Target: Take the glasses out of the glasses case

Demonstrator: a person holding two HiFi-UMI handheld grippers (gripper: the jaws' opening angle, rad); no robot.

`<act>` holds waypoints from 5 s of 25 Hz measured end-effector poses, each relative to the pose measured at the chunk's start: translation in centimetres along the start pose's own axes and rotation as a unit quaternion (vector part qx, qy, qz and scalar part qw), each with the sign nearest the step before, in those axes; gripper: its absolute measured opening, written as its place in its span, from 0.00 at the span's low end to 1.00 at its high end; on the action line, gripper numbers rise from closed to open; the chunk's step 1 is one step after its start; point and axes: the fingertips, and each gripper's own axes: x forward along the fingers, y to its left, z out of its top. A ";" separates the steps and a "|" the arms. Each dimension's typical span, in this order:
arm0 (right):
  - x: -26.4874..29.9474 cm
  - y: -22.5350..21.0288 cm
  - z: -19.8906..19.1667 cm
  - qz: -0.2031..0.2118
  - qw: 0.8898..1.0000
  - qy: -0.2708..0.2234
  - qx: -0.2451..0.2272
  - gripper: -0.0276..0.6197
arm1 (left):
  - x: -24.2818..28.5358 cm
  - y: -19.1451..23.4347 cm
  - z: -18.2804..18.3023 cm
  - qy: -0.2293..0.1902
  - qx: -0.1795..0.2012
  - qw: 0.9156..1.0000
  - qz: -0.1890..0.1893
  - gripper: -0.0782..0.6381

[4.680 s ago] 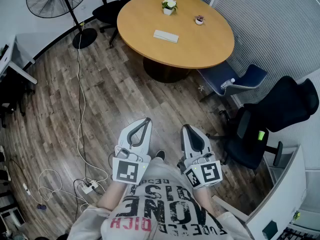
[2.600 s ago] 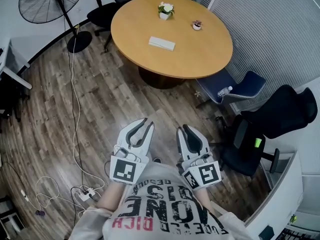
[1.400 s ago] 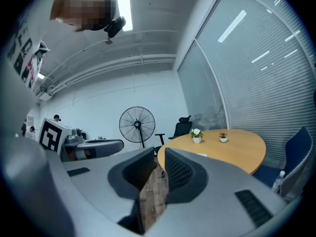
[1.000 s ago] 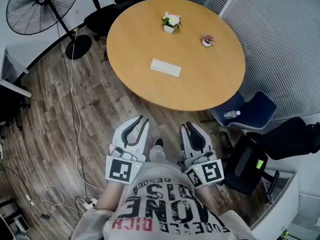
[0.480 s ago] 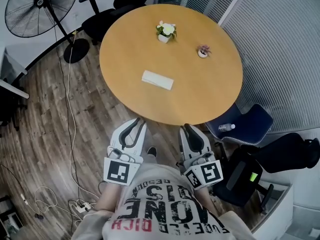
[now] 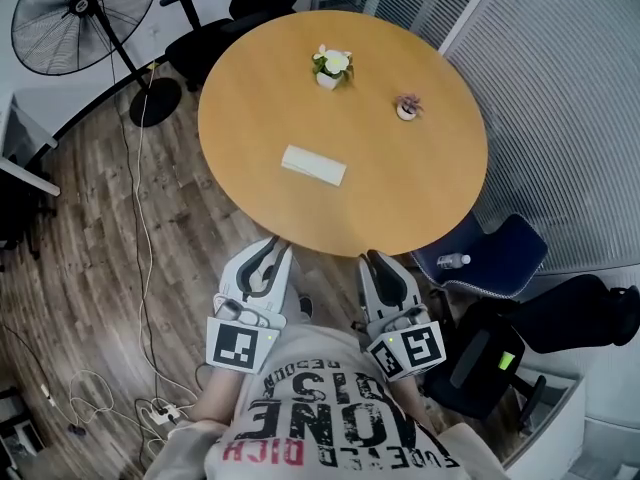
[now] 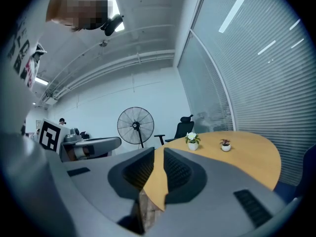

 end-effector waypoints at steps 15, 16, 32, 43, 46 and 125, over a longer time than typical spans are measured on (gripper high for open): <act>6.1 -1.0 -0.1 -0.006 1.000 0.016 0.011 0.09 | 4.0 5.1 -0.5 0.012 -0.011 1.000 -0.005 0.21; 6.9 -1.2 0.0 -0.009 1.000 0.017 0.012 0.09 | 4.7 5.8 -0.7 0.014 -0.012 1.000 -0.007 0.21; 18.6 -5.9 2.7 -0.108 0.994 0.024 0.025 0.09 | 17.1 14.8 0.1 0.040 -0.017 0.993 -0.109 0.21; 20.4 -7.8 1.2 -0.164 0.985 0.036 0.042 0.09 | 20.0 16.7 -1.4 0.062 -0.026 0.986 -0.152 0.21; 20.6 -7.7 0.6 -0.164 0.985 0.042 0.045 0.09 | 20.0 17.2 -2.1 0.069 -0.028 0.986 -0.150 0.20; 24.1 -11.9 -19.7 -0.009 0.863 0.391 -0.319 0.28 | 22.5 14.7 -25.1 0.358 0.049 0.912 -0.196 0.33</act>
